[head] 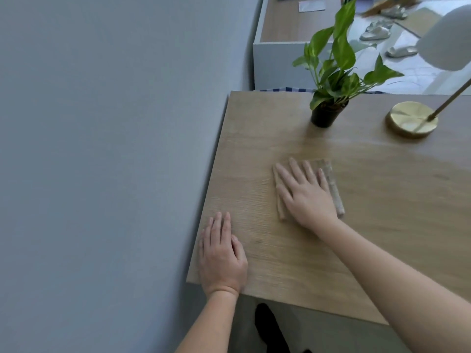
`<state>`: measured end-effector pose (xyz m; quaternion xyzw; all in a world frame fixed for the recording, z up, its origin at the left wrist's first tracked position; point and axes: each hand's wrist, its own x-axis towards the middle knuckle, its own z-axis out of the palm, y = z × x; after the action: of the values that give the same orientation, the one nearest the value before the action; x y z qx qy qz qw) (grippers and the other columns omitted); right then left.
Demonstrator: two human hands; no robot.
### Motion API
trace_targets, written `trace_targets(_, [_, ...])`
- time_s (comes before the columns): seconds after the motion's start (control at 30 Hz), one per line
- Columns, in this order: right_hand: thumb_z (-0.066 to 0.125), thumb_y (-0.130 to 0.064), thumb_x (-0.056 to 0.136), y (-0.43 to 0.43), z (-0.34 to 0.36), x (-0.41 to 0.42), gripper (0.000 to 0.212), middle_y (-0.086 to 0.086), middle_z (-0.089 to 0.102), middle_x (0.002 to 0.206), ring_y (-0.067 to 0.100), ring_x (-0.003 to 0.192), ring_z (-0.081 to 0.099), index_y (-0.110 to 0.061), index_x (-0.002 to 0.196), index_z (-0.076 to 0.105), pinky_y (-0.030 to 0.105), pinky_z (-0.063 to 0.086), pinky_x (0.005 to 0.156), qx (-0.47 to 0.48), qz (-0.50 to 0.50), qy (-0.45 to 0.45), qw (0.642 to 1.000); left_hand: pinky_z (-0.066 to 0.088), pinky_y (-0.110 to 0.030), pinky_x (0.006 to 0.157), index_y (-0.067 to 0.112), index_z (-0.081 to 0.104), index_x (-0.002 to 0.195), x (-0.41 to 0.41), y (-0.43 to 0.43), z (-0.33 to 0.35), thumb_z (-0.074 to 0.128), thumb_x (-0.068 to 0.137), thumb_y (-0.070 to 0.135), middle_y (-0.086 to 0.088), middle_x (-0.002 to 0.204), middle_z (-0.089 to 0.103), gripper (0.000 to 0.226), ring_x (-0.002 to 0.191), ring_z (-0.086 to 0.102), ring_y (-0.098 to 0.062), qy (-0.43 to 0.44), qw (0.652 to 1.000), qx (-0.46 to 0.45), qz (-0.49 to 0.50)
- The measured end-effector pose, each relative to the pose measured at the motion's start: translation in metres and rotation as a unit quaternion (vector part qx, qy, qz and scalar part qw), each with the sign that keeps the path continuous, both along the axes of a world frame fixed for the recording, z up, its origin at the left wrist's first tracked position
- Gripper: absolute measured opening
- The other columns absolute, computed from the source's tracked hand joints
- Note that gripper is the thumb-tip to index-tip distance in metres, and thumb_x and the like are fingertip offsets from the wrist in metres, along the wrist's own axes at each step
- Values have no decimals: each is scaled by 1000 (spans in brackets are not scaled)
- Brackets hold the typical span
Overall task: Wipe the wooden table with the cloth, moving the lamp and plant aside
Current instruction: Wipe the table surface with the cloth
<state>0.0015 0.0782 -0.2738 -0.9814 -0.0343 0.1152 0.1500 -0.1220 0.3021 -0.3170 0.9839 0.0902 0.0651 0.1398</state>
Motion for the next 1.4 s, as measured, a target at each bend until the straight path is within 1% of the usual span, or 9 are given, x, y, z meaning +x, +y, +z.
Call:
trace_targets(0.13, [14,-70,106,-62,2,-57,56,-23,-2,173,9,162,-2,-64,160,-1,44,2,132,-22,36,-10,999,28,-43,130,23,44,163,1,0,-1,40,103,30,3,169,42,60,158,36,-18,5,1000,2,3])
trace_targets(0.23, [14,-69,106,-112,6,-21,56,-17,4,176,13,163,1,-64,160,2,47,2,132,-32,-91,-4,995,29,-44,130,24,44,164,-1,-1,-1,39,104,30,3,169,42,60,158,35,-18,6,1000,3,-1])
trace_targets(0.37, [16,-63,105,-82,6,46,61,-11,1,177,22,164,-4,-51,165,10,52,-5,130,-18,-195,10,981,28,-43,130,24,44,163,0,-1,0,38,104,31,4,169,42,60,158,35,-17,6,1000,3,3])
trace_targets(0.53, [12,-62,108,-17,1,23,60,-10,-4,177,20,163,-10,-49,166,2,52,-7,131,8,-53,-6,999,29,-43,130,24,45,163,0,-2,1,39,104,31,3,168,43,60,157,36,-17,0,1000,7,7])
trace_targets(0.67, [16,-66,108,-58,-3,-33,58,-18,-2,176,12,163,-6,-58,163,-2,47,-1,132,-23,-9,-22,999,28,-43,130,23,45,163,-1,-2,2,40,103,31,3,168,43,60,157,38,-18,3,1000,16,7])
trace_targets(0.8, [12,-67,106,-106,3,-2,58,-15,-1,177,14,163,-5,-59,162,-1,49,-2,132,-30,-123,-7,992,26,-42,131,24,44,163,0,-3,2,40,104,31,3,168,43,60,157,36,-18,3,1000,12,4])
trace_targets(0.93, [12,-64,104,-72,-5,38,65,-7,-5,178,24,163,-9,-48,166,3,53,-7,130,-27,-219,13,975,28,-43,130,23,46,162,1,-1,2,40,103,31,2,168,44,60,157,37,-19,-1,1000,9,6])
trace_targets(1.23, [13,-63,108,54,-13,-91,63,-9,-10,176,21,162,-18,-46,167,-3,52,-7,131,14,-13,0,1000,32,-46,128,19,50,159,1,-2,4,42,101,28,-4,164,50,60,154,42,-25,-3,1000,7,2])
trace_targets(1.4, [17,-63,110,24,-15,-179,58,-15,-3,176,15,163,-12,-54,164,-2,50,0,131,0,55,-10,998,31,-45,128,19,52,158,-1,-5,7,40,101,30,-3,164,50,59,153,43,-25,-1,1000,3,10])
